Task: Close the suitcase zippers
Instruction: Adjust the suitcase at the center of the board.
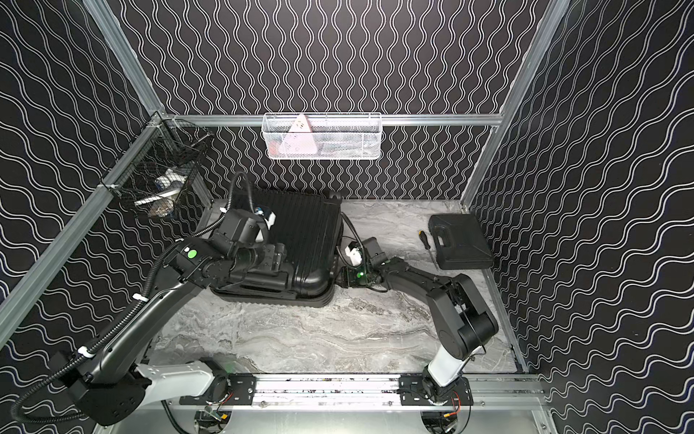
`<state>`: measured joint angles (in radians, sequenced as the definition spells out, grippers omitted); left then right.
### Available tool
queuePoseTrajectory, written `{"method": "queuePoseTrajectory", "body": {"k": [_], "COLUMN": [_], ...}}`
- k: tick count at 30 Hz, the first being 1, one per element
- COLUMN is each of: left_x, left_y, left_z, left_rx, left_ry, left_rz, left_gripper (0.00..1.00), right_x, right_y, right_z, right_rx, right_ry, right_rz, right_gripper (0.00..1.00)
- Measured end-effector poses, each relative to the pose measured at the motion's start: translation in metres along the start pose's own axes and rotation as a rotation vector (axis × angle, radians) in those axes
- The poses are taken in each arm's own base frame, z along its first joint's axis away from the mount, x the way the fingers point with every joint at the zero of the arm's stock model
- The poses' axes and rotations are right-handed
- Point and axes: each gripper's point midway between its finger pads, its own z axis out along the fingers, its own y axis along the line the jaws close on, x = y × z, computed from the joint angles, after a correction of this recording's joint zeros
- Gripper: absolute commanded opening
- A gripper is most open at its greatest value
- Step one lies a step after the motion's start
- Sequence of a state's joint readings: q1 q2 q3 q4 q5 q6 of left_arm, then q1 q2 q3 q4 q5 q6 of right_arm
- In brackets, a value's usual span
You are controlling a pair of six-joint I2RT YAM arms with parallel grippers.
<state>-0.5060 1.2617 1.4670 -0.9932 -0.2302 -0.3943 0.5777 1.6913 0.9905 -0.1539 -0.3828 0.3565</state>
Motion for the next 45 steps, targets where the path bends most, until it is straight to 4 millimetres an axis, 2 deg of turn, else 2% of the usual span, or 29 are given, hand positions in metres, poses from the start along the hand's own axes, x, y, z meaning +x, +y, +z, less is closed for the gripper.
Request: {"method": "queuePoseTrajectory", "body": {"k": [3,7,13,16,18,22,24,29,33,35,38,42,45], "left_x": [0.004,0.012,0.037,0.052,0.060,0.069,0.071,0.078,0.079,0.077,0.072,0.060,0.052], "left_y": [0.021,0.061,0.114,0.131,0.135,0.121,0.115,0.109,0.108,0.111,0.121,0.140,0.145], "left_z": [0.005,0.009,0.012,0.012,0.019,0.046,0.053,0.060,0.064,0.065,0.066,0.070,0.078], "left_rx": [-0.112,-0.284,-0.450,-0.486,-0.472,-0.376,-0.339,-0.298,-0.289,-0.303,-0.356,-0.428,-0.432], "left_ry": [0.034,0.069,0.119,0.143,0.172,0.261,0.283,0.304,0.301,0.292,0.259,0.221,0.229], "left_rz": [-0.144,-0.328,-0.513,-0.582,-0.614,-0.652,-0.647,-0.656,-0.650,-0.665,-0.706,-0.661,-0.585], "left_gripper": [0.76,0.75,0.78,0.80,0.80,0.81,0.80,0.72,0.57,0.48,0.38,0.38,0.37], "right_x": [0.000,-0.002,-0.004,-0.005,-0.005,-0.006,-0.007,-0.011,-0.024,-0.031,-0.041,-0.048,-0.045], "right_y": [0.013,0.026,0.027,0.026,0.026,0.026,0.026,0.025,0.027,0.020,-0.006,-0.047,-0.075], "right_z": [0.009,0.015,0.016,0.016,0.016,0.015,0.014,0.011,-0.004,-0.016,-0.040,-0.078,-0.104], "right_rx": [-0.011,-0.018,-0.015,-0.010,-0.007,-0.002,-0.002,0.015,0.026,0.036,0.085,0.143,0.197], "right_ry": [0.007,0.008,-0.003,-0.006,-0.007,-0.014,-0.017,-0.030,-0.087,-0.125,-0.192,-0.281,-0.344], "right_rz": [-0.029,-0.049,-0.049,-0.049,-0.050,-0.051,-0.052,-0.057,-0.067,-0.056,-0.010,0.072,0.131], "right_gripper": [0.63,0.63,0.63,0.63,0.63,0.63,0.63,0.63,0.64,0.65,0.65,0.66,0.67]}}
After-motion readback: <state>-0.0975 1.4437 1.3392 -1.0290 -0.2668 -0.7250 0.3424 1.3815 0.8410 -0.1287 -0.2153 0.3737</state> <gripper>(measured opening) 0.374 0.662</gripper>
